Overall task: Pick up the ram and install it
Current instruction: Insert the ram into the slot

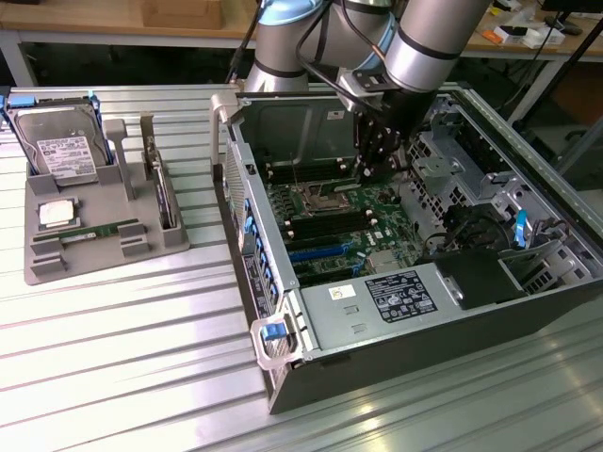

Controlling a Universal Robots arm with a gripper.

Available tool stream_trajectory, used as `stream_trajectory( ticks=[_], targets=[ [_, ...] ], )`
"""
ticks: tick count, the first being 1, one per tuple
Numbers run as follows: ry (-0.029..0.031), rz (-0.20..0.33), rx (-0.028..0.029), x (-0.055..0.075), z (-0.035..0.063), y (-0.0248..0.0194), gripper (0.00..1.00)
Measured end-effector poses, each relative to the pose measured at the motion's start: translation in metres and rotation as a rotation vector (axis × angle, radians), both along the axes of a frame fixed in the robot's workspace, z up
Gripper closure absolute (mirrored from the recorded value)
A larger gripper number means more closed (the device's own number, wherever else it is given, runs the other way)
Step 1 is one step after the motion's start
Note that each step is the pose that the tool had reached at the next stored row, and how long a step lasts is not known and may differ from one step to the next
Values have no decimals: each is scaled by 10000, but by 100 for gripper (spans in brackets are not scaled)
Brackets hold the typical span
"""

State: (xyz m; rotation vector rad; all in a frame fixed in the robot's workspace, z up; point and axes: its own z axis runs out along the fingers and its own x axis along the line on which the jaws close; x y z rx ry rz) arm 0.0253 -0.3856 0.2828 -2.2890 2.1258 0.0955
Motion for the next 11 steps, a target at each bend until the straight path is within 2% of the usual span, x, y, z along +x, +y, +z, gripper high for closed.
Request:
stream_trajectory(
  ticks=[11],
  targets=[
    [1,0,0,0,-78,-1,88]
  ],
)
